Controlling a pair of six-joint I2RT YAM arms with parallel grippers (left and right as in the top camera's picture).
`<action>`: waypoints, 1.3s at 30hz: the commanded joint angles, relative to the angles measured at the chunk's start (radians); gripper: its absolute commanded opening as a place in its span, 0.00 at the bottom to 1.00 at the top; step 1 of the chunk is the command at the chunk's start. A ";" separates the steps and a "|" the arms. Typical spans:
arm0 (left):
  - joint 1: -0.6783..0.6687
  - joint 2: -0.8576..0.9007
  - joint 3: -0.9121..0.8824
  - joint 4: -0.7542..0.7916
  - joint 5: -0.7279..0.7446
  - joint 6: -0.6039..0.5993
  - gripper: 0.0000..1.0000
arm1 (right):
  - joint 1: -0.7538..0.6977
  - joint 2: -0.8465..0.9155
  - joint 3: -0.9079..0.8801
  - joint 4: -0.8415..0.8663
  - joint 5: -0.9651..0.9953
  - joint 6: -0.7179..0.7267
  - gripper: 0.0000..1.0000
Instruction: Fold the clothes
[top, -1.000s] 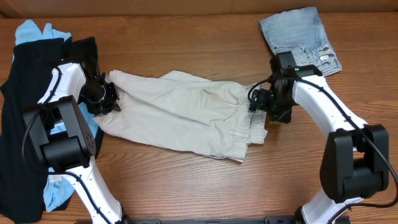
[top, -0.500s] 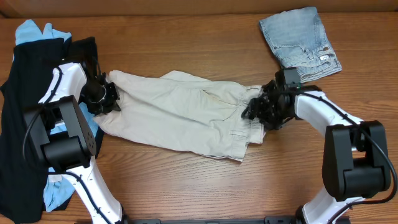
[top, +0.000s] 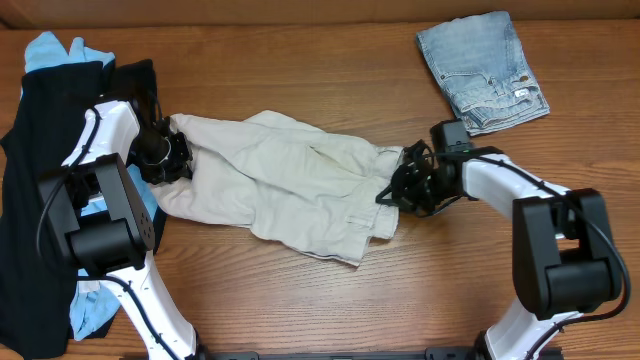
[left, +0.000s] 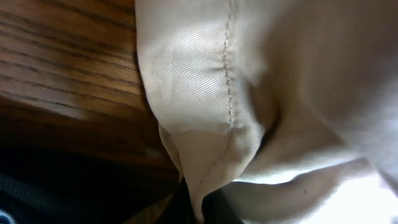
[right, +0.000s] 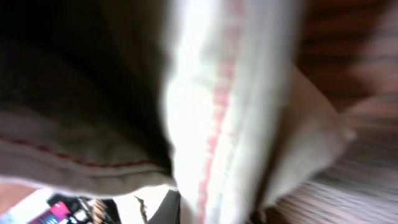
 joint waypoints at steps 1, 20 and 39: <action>-0.027 0.058 -0.023 0.018 -0.019 -0.017 0.04 | -0.108 -0.017 0.032 -0.024 -0.013 0.008 0.04; -0.259 0.058 -0.023 -0.037 0.041 -0.018 0.04 | -0.190 -0.037 0.696 -0.615 0.192 -0.160 0.04; -0.261 0.058 -0.023 0.010 0.040 -0.017 0.04 | 0.447 -0.003 0.718 -0.236 0.572 0.319 0.04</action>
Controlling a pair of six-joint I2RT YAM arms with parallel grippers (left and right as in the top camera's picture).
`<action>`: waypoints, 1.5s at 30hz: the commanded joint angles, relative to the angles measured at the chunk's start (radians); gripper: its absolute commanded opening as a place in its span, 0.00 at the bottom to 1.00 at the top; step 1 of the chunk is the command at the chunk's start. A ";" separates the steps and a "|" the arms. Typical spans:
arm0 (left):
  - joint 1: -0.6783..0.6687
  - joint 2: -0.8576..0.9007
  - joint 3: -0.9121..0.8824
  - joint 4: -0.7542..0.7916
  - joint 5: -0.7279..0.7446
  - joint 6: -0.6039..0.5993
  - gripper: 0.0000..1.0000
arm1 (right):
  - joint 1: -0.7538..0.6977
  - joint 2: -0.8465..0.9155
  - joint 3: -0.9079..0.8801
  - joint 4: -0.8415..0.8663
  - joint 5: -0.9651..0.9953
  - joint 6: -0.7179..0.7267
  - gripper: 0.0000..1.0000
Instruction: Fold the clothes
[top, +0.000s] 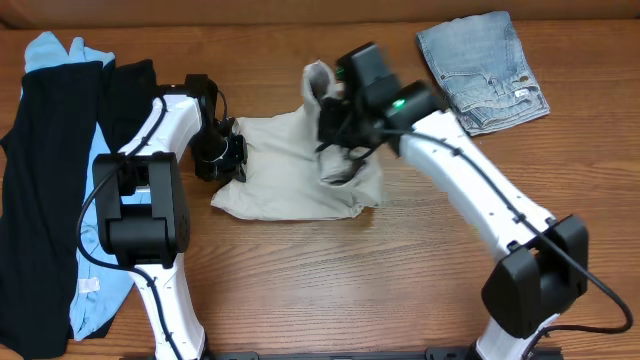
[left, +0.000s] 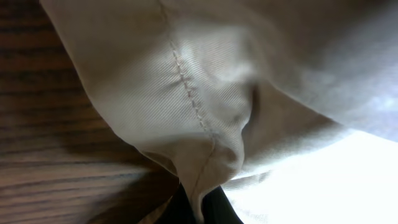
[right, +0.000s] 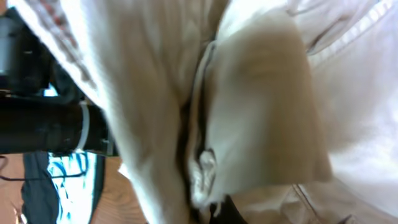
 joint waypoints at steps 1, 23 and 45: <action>-0.007 0.047 -0.021 0.043 -0.030 -0.002 0.04 | 0.046 0.011 0.029 0.059 0.071 0.085 0.04; -0.007 0.047 -0.021 0.042 -0.030 -0.003 0.04 | 0.179 0.203 0.029 0.391 -0.063 0.150 0.35; 0.257 0.047 0.473 -0.493 -0.041 0.175 1.00 | 0.050 0.030 -0.006 0.048 -0.025 -0.049 0.70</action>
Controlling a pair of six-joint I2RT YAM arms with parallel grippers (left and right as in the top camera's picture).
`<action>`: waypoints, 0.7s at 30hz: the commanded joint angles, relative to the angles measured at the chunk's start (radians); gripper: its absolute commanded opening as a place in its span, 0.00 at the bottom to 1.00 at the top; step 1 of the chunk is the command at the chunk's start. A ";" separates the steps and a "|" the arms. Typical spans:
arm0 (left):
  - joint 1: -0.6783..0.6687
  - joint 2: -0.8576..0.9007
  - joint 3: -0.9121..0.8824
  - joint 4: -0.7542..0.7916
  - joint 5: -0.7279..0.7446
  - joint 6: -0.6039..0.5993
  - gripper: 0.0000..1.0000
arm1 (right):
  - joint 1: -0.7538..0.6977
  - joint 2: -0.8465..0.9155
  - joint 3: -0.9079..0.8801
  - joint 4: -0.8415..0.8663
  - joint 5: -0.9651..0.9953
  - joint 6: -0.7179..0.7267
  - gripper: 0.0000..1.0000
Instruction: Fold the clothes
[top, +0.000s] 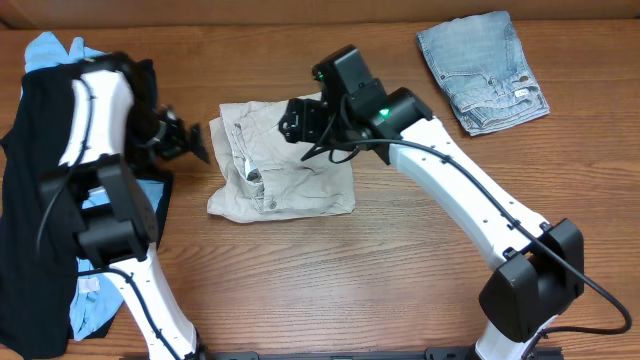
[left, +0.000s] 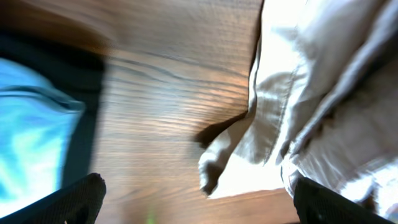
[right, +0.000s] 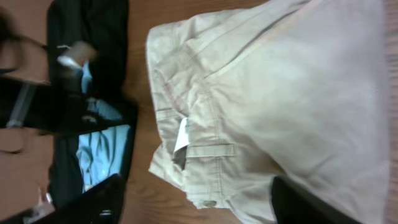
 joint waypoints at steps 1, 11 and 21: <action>0.013 -0.002 0.115 -0.039 -0.003 0.061 1.00 | 0.020 0.040 -0.019 0.001 0.037 -0.030 0.67; 0.013 -0.002 0.228 -0.034 0.008 0.045 1.00 | 0.141 0.253 -0.026 0.145 0.018 -0.025 0.04; -0.021 -0.002 0.216 0.006 0.008 0.083 1.00 | 0.239 0.341 -0.026 0.214 0.002 -0.030 0.04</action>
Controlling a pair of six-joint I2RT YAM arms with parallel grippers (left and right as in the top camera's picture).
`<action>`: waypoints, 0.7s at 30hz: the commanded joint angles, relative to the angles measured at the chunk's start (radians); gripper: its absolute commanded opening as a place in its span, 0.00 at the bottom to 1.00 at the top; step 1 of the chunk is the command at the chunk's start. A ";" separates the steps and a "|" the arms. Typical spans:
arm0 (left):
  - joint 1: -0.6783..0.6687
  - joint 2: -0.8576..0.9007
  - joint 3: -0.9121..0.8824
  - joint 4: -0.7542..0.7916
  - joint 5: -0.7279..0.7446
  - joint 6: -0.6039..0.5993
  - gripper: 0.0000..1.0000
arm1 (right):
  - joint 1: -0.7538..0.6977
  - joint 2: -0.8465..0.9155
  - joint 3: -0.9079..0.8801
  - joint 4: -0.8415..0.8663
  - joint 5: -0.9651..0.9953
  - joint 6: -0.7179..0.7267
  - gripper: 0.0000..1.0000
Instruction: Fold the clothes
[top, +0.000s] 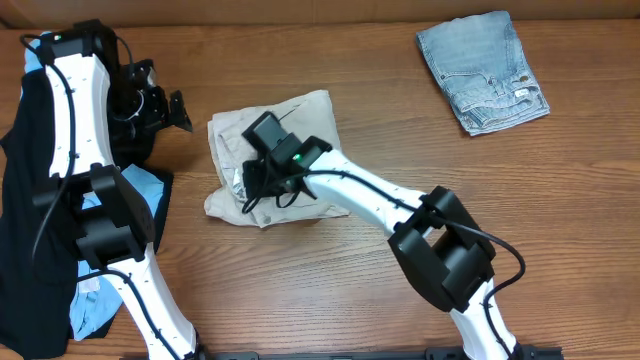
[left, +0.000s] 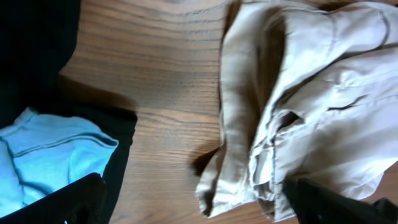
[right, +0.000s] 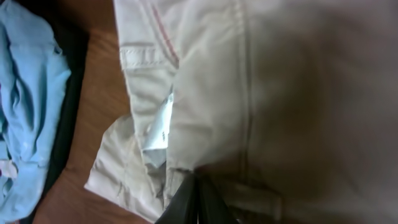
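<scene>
A beige pair of shorts (top: 300, 115) lies folded in a rumpled bundle on the wooden table (top: 400, 300), left of centre. My right gripper (top: 250, 190) is low on its front left part; in the right wrist view the fingers (right: 199, 199) are pressed together on a fold of the beige cloth (right: 280, 93) beside a white label. My left gripper (top: 178, 110) hovers open to the upper left of the shorts, nothing between its fingers; its wrist view shows the shorts' left edge (left: 311, 93) over bare wood.
A folded denim pair of shorts (top: 482, 68) lies at the back right. A pile of black clothing (top: 30, 180) with a light blue garment (top: 150, 190) covers the left edge, close beside the beige bundle. The blue cloth (left: 43, 143) also shows under the left wrist.
My right gripper was open above the upper middle of the folded shorts; now it is down on their front left part, shut on cloth. The left gripper stays open, slightly farther back.
First the shorts lay spread out, my grippers shut on their left and right ends. Then the right end was lifted over toward the left. Later both grippers were open and the shorts lay folded in half. Now the right gripper pinches the bundle's front left.
</scene>
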 joint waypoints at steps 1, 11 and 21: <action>-0.042 -0.002 0.001 0.010 0.013 0.042 1.00 | 0.002 0.016 -0.005 -0.010 -0.026 -0.008 0.04; -0.118 -0.002 -0.225 0.203 0.175 -0.114 1.00 | -0.319 -0.149 0.022 -0.161 -0.280 -0.097 0.70; -0.106 -0.002 -0.475 0.383 0.224 -0.169 1.00 | -0.547 -0.185 0.021 -0.328 -0.276 -0.237 0.75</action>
